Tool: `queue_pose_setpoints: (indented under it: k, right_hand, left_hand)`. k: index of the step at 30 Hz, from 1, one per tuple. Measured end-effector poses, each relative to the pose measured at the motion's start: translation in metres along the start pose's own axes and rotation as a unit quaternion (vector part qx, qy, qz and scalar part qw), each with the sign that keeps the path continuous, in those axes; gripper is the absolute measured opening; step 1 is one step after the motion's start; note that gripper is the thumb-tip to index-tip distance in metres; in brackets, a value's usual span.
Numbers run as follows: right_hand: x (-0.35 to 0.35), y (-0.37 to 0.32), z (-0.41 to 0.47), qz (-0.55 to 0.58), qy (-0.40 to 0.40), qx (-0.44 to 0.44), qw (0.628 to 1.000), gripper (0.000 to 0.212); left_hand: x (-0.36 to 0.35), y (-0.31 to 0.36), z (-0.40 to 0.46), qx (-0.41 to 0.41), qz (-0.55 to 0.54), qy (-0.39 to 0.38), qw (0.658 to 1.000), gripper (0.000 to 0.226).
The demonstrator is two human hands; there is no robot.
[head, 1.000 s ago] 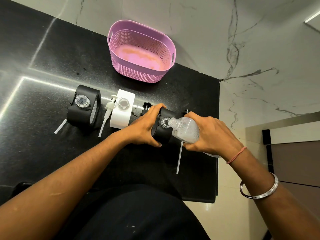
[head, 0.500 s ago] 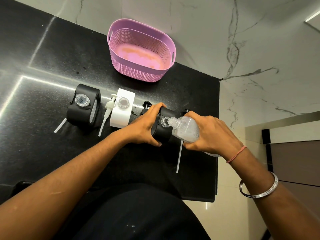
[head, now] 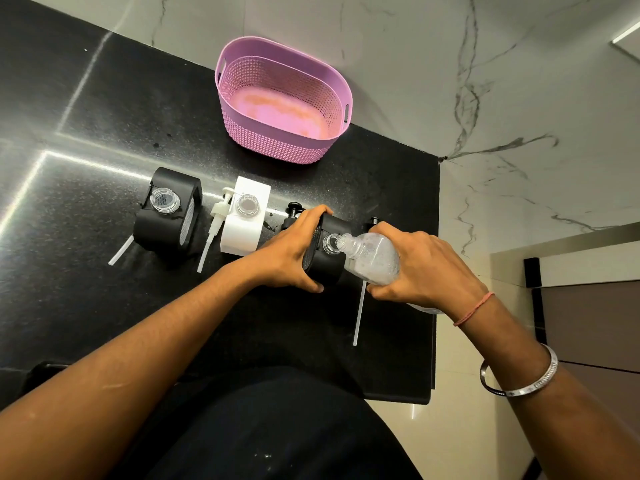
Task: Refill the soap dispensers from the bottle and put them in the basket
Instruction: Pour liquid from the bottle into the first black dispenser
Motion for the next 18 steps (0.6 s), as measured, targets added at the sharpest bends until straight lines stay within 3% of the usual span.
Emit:
queue_pose_setpoints:
  k: [18]
  right_hand:
    - [0.0008, -0.0015, -0.0008, -0.006, -0.003, -0.007, 1.0, 0.08]
  left_hand:
    - [-0.0004, 0.0, -0.0003, 0.0, -0.006, -0.004, 1.0, 0.123]
Point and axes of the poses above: each hand's wrist, its own z-axis towards the middle knuckle, its own x-axis out of the back of the hand, y = z × x, the point moved 7 cm from there along z, towards the middle knuckle, and after that the axes turned 8 degrees about z, right-handed, at the moved point
